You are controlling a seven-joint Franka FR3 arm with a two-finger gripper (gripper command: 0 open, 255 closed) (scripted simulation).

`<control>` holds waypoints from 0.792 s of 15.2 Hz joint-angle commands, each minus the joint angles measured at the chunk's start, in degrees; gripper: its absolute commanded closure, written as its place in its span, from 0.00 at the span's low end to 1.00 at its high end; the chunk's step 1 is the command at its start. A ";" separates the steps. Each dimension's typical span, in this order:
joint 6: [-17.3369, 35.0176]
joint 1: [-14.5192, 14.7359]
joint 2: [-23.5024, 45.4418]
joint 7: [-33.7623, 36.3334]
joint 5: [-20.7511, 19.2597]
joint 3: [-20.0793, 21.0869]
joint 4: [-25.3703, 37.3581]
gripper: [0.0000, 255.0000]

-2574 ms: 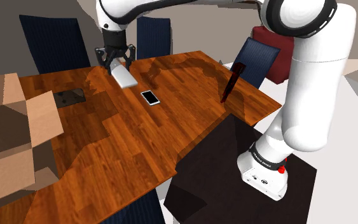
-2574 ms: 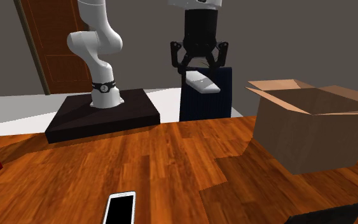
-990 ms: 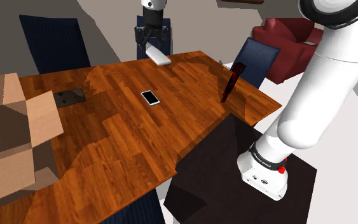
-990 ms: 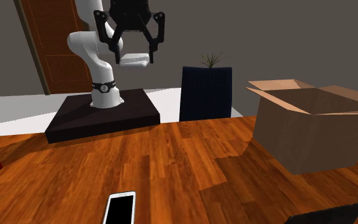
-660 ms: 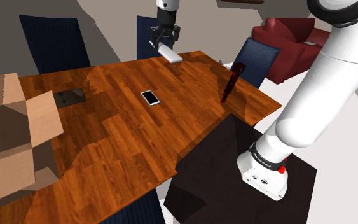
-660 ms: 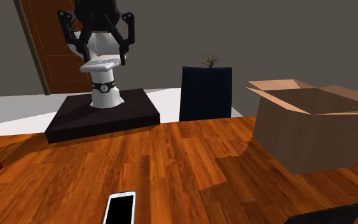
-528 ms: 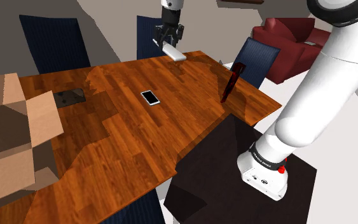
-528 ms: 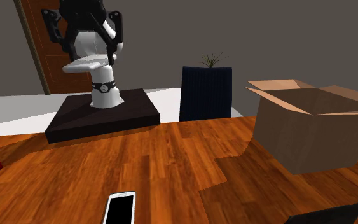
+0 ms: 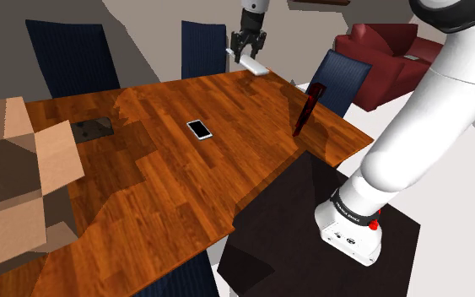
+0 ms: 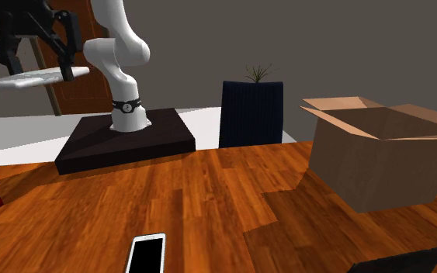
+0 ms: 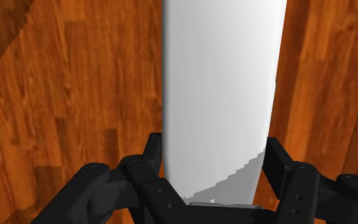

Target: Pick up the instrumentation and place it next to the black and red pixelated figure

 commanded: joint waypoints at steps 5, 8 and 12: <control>-0.23 -4.38 1.16 -7.95 0.38 -3.38 1.49 1.00; -0.68 -6.57 2.61 -11.80 0.64 -4.98 3.41 1.00; -1.60 -9.53 5.28 -16.85 1.15 -6.98 7.02 1.00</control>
